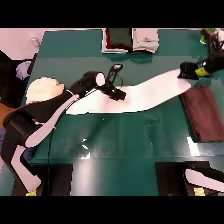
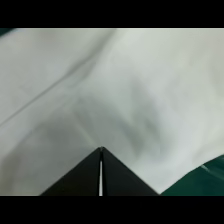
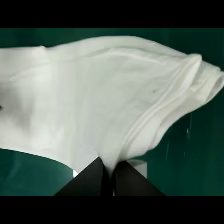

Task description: Fold the shirts.

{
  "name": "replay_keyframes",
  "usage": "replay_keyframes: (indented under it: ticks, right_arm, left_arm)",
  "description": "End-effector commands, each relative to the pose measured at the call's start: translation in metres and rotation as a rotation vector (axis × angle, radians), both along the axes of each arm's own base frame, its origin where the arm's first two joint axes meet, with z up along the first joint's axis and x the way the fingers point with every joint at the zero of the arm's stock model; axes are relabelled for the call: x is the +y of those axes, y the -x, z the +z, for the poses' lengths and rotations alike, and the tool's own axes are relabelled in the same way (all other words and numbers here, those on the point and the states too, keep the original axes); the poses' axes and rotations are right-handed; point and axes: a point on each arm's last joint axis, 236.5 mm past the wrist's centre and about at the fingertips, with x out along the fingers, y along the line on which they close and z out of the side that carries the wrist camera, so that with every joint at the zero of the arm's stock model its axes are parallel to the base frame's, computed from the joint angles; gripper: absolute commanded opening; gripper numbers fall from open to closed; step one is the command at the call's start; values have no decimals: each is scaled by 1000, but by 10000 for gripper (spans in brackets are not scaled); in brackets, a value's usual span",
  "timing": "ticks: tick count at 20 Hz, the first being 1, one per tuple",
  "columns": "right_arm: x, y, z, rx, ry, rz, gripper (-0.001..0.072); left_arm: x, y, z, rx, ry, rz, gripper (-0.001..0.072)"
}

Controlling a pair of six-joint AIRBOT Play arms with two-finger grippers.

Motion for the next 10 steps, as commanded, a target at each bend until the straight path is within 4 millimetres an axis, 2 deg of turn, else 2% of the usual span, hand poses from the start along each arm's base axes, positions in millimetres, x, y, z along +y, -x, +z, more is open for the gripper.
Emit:
replay_keyframes:
  ticks: [1, 4, 7, 9, 10]
  right_arm:
    - [51, 1, 57, -106, -97, 96, 16]
    - [77, -2, 72, -120, -106, 154, 16]
    - [101, -6, 74, -115, -115, 200, 16]
    - [116, -7, 71, -106, -120, 227, 16]
    - [123, -7, 70, -103, -122, 244, 16]
  left_arm:
    - [-20, 8, -8, 32, 55, -19, 28]
    - [-20, 8, -10, 35, 54, -18, 28]
    - [-19, 5, -9, 31, 55, -10, 28]
    - [-10, -4, 2, 28, 56, 1, 28]
    - [-2, -12, 14, 27, 63, 19, 28]
